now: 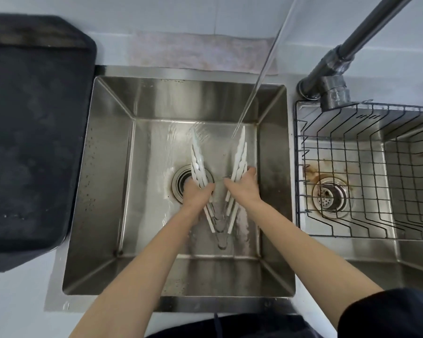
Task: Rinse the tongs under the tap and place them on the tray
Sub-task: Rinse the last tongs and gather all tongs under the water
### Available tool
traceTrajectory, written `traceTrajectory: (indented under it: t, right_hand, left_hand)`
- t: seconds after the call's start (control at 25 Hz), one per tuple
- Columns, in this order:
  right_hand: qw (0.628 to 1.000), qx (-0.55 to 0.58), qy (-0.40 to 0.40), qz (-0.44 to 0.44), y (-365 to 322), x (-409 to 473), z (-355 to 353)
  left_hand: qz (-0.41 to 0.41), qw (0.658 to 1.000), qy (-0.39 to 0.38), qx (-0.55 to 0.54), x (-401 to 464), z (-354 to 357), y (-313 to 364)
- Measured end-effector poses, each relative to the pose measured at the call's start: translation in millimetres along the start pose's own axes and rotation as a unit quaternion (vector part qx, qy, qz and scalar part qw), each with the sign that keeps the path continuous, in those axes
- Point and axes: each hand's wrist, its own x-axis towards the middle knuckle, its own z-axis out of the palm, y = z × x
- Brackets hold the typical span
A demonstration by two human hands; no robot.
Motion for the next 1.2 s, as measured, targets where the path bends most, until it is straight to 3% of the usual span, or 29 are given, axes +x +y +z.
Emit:
traceTrajectory:
  t: [0.24, 0.56, 0.88, 1.2]
  right_hand:
    - [0.993, 0.065, -0.011, -0.099, -34.4, -27.1, -24.8]
    - [0.969, 0.16, -0.034, -0.186, -68.0, -50.8, -41.5]
    - [0.957, 0.097, -0.09, -0.257, -72.9, -66.5, -57.0]
    - [0.931, 0.094, -0.035, -0.35, -103.8, -68.2, -61.9]
  left_hand:
    - [0.037, 0.983, -0.048, -0.176, -15.6, -20.4, 35.1]
    - [0.057, 0.963, -0.118, -0.234, -34.6, -39.9, 72.0]
    - [0.069, 0.951, -0.145, -0.264, -36.5, -47.7, 76.4]
    - [0.083, 0.929, -0.152, -0.327, -45.8, -46.4, 94.4]
